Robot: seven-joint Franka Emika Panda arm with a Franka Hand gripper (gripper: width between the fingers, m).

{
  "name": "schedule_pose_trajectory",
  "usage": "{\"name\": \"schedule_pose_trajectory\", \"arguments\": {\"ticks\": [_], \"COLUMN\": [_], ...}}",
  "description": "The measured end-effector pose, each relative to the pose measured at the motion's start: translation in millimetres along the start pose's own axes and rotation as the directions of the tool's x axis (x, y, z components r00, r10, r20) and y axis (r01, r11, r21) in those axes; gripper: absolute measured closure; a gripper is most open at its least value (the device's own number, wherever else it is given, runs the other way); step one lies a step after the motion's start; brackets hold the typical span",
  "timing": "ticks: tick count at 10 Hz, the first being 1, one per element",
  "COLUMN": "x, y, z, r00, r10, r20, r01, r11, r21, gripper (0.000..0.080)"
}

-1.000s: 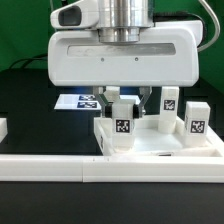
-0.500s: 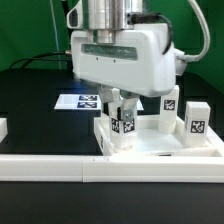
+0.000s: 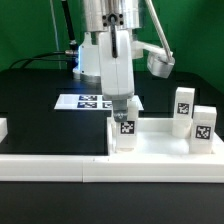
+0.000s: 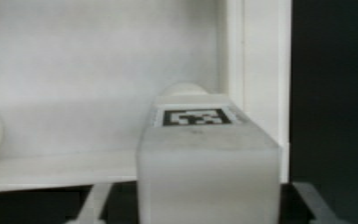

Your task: Assemble square table

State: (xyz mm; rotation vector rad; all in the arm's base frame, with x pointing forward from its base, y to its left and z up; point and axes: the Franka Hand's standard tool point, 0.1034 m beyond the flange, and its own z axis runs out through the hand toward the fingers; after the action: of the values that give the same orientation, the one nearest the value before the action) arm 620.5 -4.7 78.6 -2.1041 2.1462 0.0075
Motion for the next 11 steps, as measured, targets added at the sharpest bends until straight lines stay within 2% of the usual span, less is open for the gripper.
{"name": "schedule_pose_trajectory", "arguments": {"ticks": [1,2,3,4,8,9,10,11], "x": [-0.1,-1.1,-5.7,-11.2,-12.0,-11.4,-11.6,-11.8], "y": [0.3,0.0,-0.1,0.7,1.0,1.1,0.6,-1.9], "z": [0.5,0.5,0.9,2.1,2.4,2.7,3.5,2.4], "r00": [1.000,0.997,0.962,0.874,0.676,0.567,0.398,0.265], "r10": [-0.019,-0.074,-0.271,-0.485,-0.737,-0.824,-0.917,-0.964], "r20": [0.000,-0.006,-0.024,-0.036,-0.023,-0.019,-0.012,-0.006], "r01": [0.019,0.074,0.271,0.483,0.736,0.822,0.915,0.961], "r11": [1.000,0.997,0.963,0.875,0.676,0.567,0.398,0.265], "r21": [-0.001,-0.002,-0.012,-0.034,-0.044,-0.053,-0.070,-0.074], "gripper": [0.0412,0.0412,0.0234,0.0166,0.0151,0.0151,0.0151,0.0151]}}
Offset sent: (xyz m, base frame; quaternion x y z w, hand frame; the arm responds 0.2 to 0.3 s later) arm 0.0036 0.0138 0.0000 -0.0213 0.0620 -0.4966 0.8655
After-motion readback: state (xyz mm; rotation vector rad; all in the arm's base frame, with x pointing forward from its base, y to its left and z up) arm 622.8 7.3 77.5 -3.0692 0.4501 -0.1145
